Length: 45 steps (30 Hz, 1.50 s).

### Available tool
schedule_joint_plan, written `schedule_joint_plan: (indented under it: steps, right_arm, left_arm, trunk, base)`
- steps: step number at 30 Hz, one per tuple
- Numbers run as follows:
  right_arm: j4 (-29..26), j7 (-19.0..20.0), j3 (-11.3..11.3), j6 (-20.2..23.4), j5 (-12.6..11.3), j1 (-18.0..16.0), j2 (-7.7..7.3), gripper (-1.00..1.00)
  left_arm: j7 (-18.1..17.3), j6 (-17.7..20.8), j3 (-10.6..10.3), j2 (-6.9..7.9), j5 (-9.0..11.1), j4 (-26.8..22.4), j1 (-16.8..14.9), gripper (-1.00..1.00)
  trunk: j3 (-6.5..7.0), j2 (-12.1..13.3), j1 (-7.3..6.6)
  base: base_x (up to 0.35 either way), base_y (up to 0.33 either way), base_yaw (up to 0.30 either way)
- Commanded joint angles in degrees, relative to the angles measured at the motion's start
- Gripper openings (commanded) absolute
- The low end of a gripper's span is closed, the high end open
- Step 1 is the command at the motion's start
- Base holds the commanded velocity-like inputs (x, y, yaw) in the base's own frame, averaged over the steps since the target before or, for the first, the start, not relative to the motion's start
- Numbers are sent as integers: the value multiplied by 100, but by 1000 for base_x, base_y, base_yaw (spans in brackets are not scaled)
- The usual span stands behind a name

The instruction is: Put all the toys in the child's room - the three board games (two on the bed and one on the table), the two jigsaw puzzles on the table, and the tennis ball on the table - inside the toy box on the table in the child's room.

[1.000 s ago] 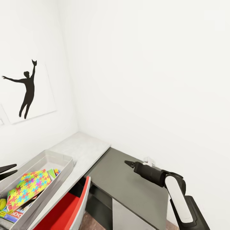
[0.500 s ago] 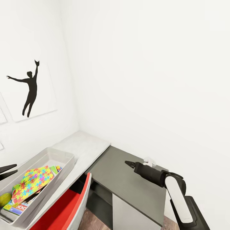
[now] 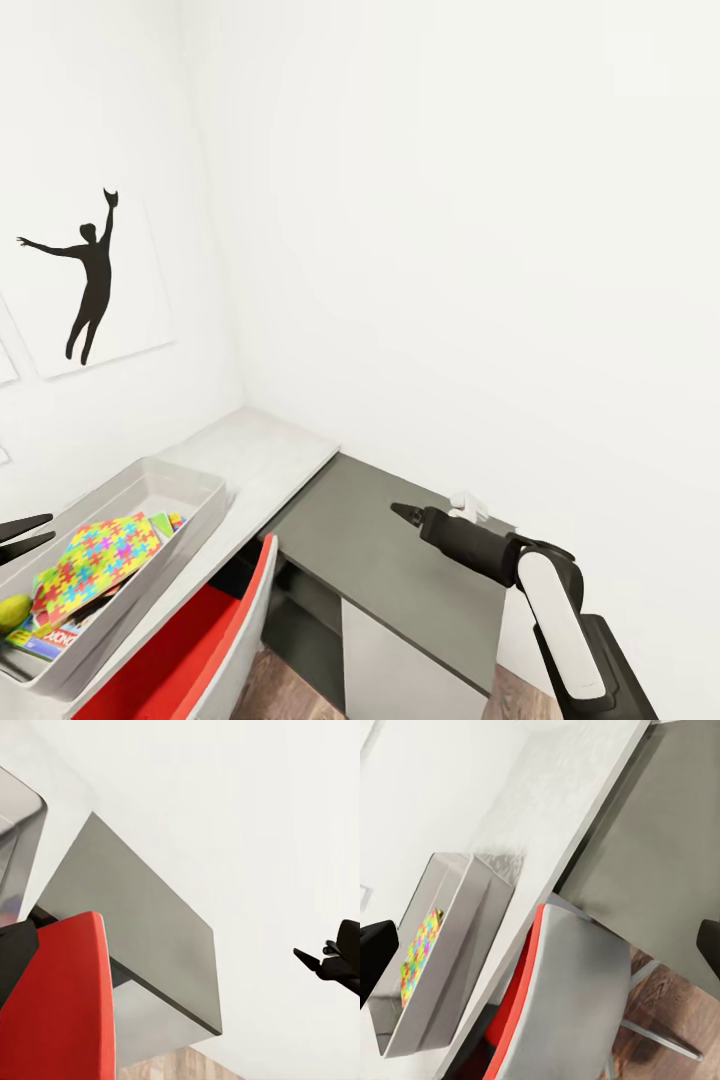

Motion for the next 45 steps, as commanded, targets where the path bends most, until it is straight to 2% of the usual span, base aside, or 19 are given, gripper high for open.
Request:
schedule_joint_plan:
  steps: [1, 9, 29, 45]
  right_arm:
    - [-4, 17, -4, 22, -11, -1, 2, 100]
    - [-5, 253, -6, 20, 2, 13, 2, 100]
    - [-10, 280, -12, 20, 14, 41, 2, 100]
    - [-31, 280, -15, 20, 5, 40, 2, 100]
  left_arm:
    - [-24, 61, 0, 1, -6, 2, -3, 100]
    - [-24, 61, 0, 1, -8, 1, -3, 100]
    - [-24, 59, 0, 1, -4, 1, -3, 100]
    - [-24, 60, 0, 1, -5, 1, -3, 100]
  trunk:
    - [-6, -7, 3]
    - [-6, -7, 3]
    - [-5, -7, 3]
    - [125, -7, 3]
  base:
    - [-7, -17, 0]
    - [-3, -41, 0]
    - [-80, -46, 0]
    - [-2, 0, -7]
